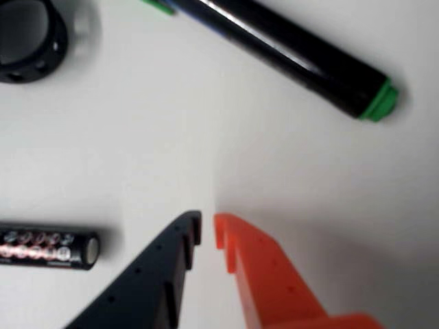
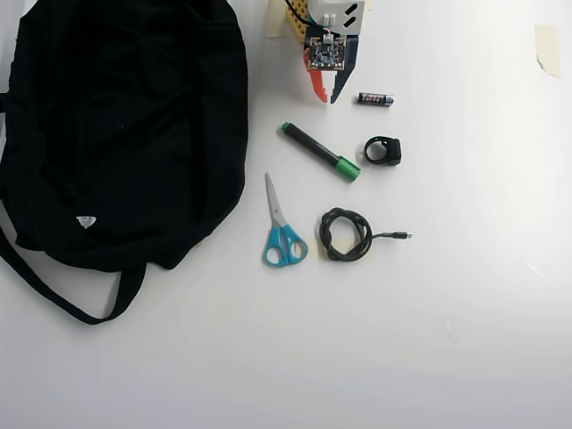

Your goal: Put the green marker into the black bag

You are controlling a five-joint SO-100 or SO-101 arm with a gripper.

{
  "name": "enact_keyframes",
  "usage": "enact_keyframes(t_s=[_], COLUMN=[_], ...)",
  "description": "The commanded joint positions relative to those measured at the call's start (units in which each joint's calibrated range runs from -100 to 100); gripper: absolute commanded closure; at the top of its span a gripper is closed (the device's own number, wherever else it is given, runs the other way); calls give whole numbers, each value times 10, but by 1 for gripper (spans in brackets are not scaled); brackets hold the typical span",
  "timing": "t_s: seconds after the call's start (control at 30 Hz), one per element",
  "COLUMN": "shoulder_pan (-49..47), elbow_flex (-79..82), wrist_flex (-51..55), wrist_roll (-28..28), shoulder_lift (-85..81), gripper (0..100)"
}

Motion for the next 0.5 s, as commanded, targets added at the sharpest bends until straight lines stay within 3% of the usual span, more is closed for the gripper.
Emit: enact_keyframes(t_s=[0.0,0.47], shoulder_pan=[-4,-3], elbow_flex=[16,-37], wrist_flex=[11,-27], wrist_roll=[1,-5], shoulder_lift=[-7,-2], gripper=[98,98])
